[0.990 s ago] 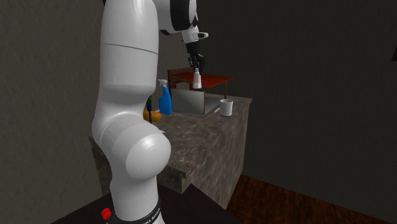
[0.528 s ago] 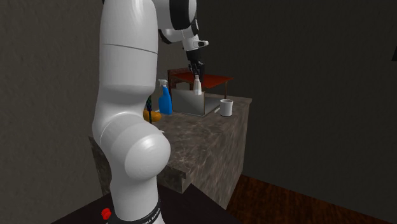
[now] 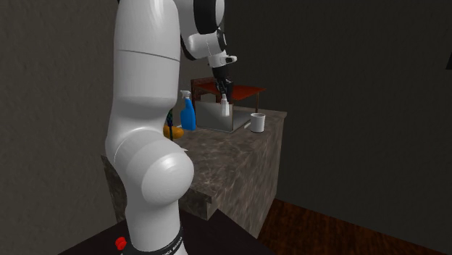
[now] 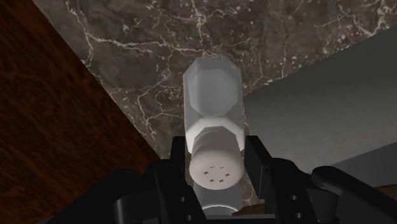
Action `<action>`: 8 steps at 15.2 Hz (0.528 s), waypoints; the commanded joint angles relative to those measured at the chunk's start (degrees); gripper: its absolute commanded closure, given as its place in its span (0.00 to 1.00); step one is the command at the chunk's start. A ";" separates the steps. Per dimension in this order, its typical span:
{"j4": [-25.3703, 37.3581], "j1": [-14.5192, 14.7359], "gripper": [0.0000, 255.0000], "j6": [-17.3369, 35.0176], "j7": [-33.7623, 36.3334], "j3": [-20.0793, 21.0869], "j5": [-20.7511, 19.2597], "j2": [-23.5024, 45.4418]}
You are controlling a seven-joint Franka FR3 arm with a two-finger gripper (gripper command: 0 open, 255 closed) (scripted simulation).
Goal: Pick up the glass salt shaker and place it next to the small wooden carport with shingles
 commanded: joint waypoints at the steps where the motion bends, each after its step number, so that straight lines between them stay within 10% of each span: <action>1: -1.03 0.05 1.00 1.31 0.50 -0.10 -0.46 0.42; 8: -4.79 0.20 1.00 5.93 2.34 -0.53 -2.16 1.84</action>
